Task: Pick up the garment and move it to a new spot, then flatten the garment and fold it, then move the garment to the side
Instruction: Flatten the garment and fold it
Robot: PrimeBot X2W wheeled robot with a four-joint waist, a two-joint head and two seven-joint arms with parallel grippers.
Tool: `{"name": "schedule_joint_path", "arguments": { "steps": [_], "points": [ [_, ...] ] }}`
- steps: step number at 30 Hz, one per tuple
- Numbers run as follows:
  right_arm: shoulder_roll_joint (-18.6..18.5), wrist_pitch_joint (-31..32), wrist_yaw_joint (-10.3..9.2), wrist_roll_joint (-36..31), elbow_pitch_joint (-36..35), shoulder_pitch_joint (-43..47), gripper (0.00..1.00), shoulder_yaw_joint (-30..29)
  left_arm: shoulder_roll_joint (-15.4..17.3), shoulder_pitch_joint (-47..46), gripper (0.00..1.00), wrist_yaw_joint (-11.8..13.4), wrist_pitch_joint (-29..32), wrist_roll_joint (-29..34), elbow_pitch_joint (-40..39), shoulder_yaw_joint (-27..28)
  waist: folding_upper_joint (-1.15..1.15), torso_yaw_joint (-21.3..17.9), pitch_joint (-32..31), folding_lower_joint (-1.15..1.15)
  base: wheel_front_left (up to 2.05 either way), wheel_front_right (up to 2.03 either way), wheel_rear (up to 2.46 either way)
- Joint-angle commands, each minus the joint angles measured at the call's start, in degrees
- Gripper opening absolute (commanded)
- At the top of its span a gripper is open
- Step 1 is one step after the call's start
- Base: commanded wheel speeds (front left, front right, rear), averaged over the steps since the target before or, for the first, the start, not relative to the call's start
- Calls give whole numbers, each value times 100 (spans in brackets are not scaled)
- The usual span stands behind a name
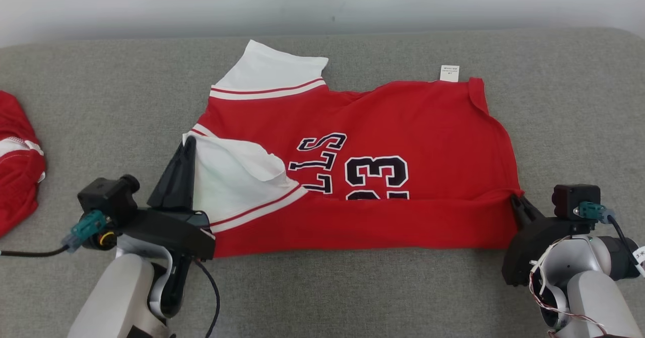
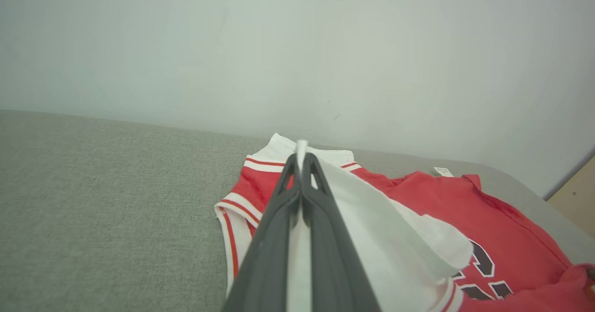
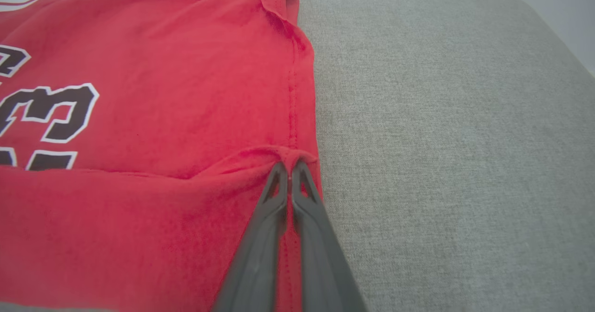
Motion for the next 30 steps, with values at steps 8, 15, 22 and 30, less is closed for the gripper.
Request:
{"name": "schedule_joint_path", "arguments": {
  "steps": [8, 15, 22, 30],
  "points": [
    [61, -73, -13, -105, -38, -109, 0, -81, -7, -156, 0, 8, -20, 56, 123, 11, -1, -52, 98, -1, 0, 0, 0],
    [85, -136, -13, -207, 111, -347, 0, -3, -52, -372, 0, 8, -20, 85, 394, 16, -1, -86, 189, -1, 0, 0, 0],
    [96, -275, -13, -234, 292, -463, 100, 99, -112, -530, 51, 8, -20, 221, 772, 59, -1, -94, 193, -1, 0, 0, 0],
    [80, -347, -13, -328, 355, -398, 100, -39, -189, -562, 100, 35, -20, 546, 1098, 327, -1, -77, -74, -1, 0, 0, 0]
  ]
}}
